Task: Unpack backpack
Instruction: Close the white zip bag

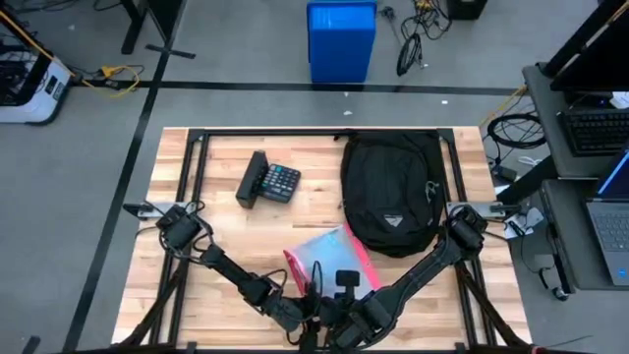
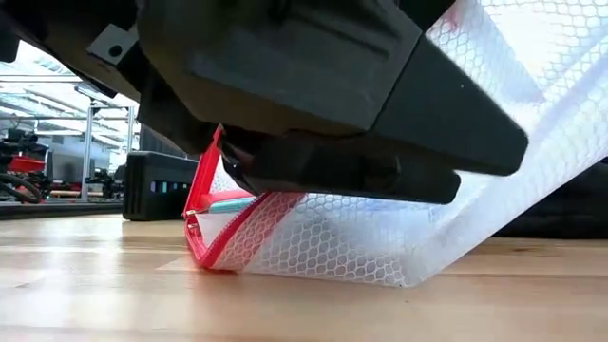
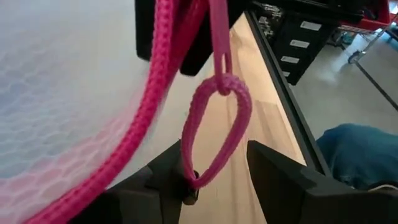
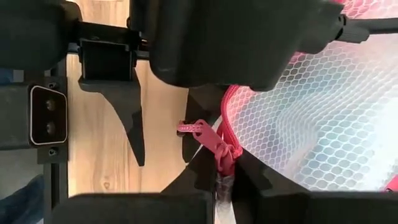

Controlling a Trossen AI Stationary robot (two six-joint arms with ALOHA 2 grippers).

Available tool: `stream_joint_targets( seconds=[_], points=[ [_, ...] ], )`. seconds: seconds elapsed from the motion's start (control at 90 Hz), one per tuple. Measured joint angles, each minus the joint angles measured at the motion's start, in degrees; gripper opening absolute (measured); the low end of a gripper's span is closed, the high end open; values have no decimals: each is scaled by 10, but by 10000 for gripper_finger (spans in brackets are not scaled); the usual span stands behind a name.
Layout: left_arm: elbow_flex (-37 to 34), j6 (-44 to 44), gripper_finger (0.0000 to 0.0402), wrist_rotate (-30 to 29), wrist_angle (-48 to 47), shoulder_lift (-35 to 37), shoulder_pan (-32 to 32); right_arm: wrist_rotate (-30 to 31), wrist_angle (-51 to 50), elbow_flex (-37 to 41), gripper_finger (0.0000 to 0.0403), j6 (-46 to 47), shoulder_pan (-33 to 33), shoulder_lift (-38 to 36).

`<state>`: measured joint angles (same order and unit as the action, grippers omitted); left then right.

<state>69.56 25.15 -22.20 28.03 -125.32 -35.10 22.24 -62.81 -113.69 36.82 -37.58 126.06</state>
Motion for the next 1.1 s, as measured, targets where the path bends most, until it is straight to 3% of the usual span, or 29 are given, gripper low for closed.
stream_joint_targets(
  seconds=[0.222,0.544,0.833,1.1],
  points=[
    [0,0,151,-3,-5,0,1,0,0,0,3,0,0,0],
    [0,0,97,8,-2,0,3,0,0,0,4,0,0,0],
    [0,1,93,22,-2,0,4,0,0,0,4,0,0,0],
    [0,0,66,21,-2,0,6,0,0,0,4,0,0,0]
  ],
)
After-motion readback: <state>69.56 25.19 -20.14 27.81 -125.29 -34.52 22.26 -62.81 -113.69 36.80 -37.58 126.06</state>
